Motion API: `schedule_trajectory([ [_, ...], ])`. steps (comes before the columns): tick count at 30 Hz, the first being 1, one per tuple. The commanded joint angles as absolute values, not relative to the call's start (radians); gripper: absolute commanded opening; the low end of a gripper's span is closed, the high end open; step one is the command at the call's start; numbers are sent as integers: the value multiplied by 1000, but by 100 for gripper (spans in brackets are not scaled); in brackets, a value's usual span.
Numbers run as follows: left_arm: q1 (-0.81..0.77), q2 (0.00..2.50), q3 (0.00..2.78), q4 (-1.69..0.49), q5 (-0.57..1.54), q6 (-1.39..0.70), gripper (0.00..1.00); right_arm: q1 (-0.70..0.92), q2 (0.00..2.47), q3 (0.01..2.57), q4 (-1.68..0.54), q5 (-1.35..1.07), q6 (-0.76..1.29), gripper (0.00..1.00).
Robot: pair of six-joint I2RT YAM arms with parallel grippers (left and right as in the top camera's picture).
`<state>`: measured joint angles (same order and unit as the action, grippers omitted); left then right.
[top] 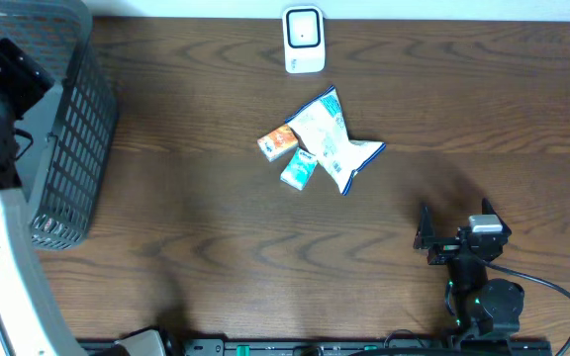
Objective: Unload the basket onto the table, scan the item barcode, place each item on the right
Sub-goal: 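Move the left gripper back into the basket toward the green wipes pack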
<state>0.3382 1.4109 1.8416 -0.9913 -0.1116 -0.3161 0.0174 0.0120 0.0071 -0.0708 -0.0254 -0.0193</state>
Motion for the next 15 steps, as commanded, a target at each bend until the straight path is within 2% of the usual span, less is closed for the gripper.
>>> schedule_trajectory([
  [1, 344, 1425, 1845, -991, -219, -307, 87, 20, 7, 6, -75, -18, -31, 99],
  [9, 351, 1426, 1845, -961, -418, -306, 88, 20, 7, 6, -75, -18, -31, 99],
  [15, 413, 1443, 1845, -965, -428, -230, 87, 20, 7, 6, -75, -18, -31, 99],
])
